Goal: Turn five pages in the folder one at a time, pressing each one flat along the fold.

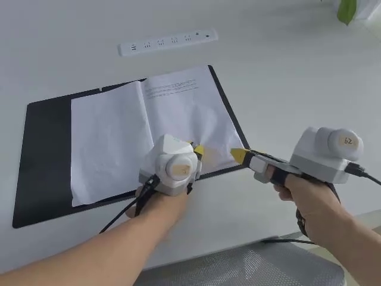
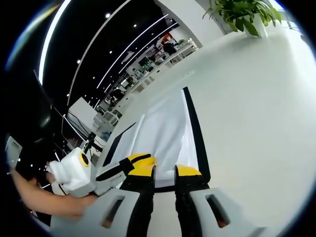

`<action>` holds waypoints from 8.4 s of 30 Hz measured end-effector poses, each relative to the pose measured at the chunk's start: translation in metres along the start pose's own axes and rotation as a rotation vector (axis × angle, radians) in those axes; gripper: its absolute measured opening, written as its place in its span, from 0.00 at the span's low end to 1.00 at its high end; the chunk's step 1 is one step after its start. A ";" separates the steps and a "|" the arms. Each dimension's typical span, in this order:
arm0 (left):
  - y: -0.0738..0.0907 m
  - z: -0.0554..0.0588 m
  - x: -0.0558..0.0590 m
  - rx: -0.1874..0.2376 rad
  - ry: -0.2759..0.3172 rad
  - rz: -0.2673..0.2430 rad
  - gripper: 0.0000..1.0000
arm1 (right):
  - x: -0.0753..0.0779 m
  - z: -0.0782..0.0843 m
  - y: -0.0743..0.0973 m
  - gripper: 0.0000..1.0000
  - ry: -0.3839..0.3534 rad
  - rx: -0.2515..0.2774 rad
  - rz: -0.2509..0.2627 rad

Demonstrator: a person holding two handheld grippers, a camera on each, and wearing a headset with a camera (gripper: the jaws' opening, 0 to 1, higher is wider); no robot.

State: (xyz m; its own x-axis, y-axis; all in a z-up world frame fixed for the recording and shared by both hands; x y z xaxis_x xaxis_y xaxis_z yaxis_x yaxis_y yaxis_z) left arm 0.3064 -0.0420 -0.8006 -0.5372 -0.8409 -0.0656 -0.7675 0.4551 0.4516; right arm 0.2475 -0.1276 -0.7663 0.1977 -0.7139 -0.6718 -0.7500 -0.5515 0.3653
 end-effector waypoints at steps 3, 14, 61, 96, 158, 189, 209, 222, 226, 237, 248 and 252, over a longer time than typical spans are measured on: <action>0.000 0.000 0.000 0.000 0.001 0.000 0.08 | 0.003 -0.001 0.000 0.06 -0.005 0.005 0.011; -0.001 -0.001 0.000 -0.001 -0.001 0.000 0.08 | 0.007 -0.003 -0.002 0.00 -0.035 0.039 0.031; 0.114 -0.023 -0.080 0.085 0.088 -0.014 0.18 | -0.142 -0.025 -0.020 0.00 0.181 0.084 -0.297; 0.199 -0.002 -0.180 0.119 0.148 -0.179 0.17 | -0.218 0.056 -0.107 0.00 0.256 -0.150 -0.406; 0.173 0.072 -0.189 -0.050 0.123 -0.098 0.13 | -0.187 0.113 -0.164 0.04 0.174 -0.344 -0.362; 0.130 0.087 -0.178 -0.080 0.054 -0.112 0.11 | -0.129 0.024 -0.170 0.02 0.009 -0.218 -0.294; 0.128 0.085 -0.179 -0.096 0.054 -0.120 0.11 | -0.084 -0.004 -0.220 0.00 -0.150 -0.244 -0.239; 0.128 0.085 -0.178 -0.098 0.053 -0.121 0.11 | -0.067 -0.020 -0.244 0.00 -0.192 -0.227 -0.198; 0.128 0.086 -0.178 -0.096 0.054 -0.124 0.11 | -0.067 -0.024 -0.249 0.00 -0.195 -0.222 -0.196; 0.128 0.086 -0.177 -0.095 0.057 -0.129 0.11 | -0.064 -0.036 -0.267 0.00 -0.173 -0.237 -0.174; 0.128 0.087 -0.178 -0.089 0.064 -0.131 0.11 | -0.060 -0.045 -0.283 0.00 -0.196 -0.198 -0.161; 0.128 0.087 -0.178 -0.087 0.066 -0.131 0.11 | -0.059 -0.050 -0.289 0.00 -0.220 -0.174 -0.156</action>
State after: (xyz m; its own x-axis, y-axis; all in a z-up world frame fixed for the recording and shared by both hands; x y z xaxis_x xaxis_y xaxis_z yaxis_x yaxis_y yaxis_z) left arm 0.2732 0.1915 -0.8083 -0.4082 -0.9101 -0.0715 -0.7945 0.3156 0.5189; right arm 0.4838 0.0522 -0.8001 0.1470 -0.5149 -0.8445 -0.5984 -0.7262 0.3386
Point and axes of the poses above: the centre of the closed fingertips' face, and the gripper's own axes: y roughly backward along the fingers, x roughly to its right, z roughly out of its underside, the point moved 2 cm from there along y, roughly backward along the fingers, and after that the axes turned 6 degrees about -z, right-handed, at the moved point
